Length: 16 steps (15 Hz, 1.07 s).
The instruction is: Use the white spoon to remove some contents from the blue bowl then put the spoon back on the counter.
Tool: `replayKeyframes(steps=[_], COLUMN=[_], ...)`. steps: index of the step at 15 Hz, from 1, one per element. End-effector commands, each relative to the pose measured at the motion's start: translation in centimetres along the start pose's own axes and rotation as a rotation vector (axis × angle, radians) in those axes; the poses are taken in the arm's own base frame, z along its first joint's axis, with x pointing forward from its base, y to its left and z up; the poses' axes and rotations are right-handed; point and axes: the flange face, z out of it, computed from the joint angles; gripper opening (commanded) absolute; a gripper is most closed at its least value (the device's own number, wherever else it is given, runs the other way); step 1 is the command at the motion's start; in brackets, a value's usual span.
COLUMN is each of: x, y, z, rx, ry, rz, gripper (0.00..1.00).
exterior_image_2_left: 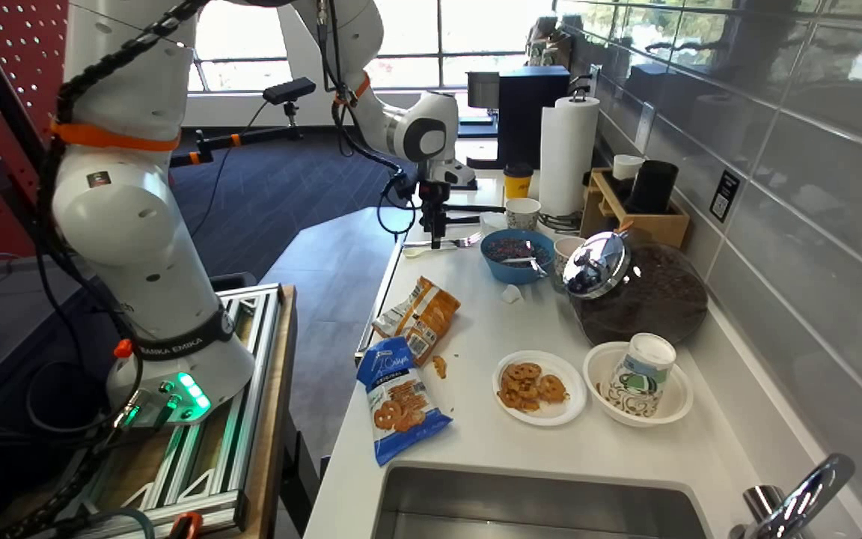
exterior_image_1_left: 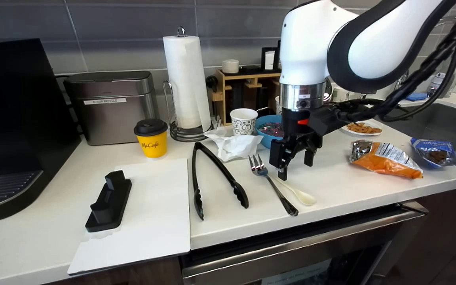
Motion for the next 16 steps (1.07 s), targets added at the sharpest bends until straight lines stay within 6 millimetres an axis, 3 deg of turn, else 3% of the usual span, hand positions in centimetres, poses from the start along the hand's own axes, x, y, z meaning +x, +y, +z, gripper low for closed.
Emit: replayKeyframes(steps=[1, 7, 13, 16], x=[1.1, 1.9, 2.2, 2.1], y=[-0.6, 0.5, 1.3, 1.1], z=[1.2, 1.4, 2.7, 3.5], rx=[-0.007, 0.001, -0.017, -0.023], ry=[0.031, 0.051, 0.039, 0.026], rz=[0.003, 0.022, 0.037, 0.034], gripper=[1.00, 1.00, 0.90, 0.89])
